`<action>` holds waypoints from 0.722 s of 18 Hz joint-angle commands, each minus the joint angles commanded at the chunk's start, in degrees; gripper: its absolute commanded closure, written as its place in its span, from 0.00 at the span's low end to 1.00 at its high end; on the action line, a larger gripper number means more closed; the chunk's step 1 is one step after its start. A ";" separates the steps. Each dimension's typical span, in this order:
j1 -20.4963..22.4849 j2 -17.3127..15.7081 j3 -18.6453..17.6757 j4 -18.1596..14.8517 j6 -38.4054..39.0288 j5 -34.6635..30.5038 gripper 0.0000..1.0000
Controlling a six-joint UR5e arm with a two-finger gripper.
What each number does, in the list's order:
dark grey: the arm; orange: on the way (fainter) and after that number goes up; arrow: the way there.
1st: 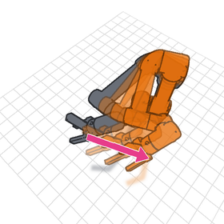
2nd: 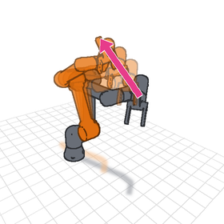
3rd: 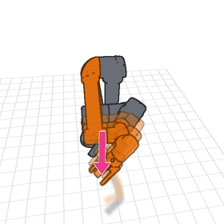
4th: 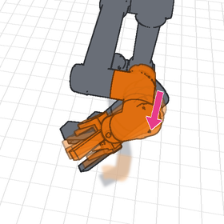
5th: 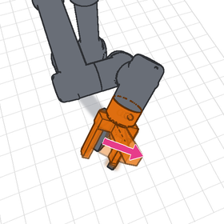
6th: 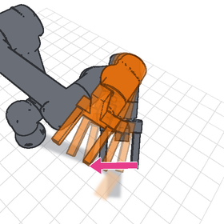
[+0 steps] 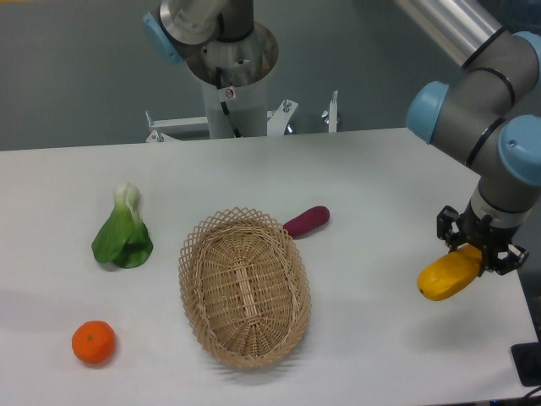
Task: Place the mango on the table
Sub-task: 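Hold the yellow mango in the gripper above the table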
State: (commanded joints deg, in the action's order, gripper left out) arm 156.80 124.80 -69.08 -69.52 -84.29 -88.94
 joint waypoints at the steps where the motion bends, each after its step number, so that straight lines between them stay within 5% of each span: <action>1: 0.00 0.00 0.00 0.00 0.00 0.00 0.85; 13: 0.70 -0.44 -1.05 0.18 0.00 0.79 0.84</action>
State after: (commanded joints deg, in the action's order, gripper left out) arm 157.50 124.37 -70.13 -69.35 -84.29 -88.15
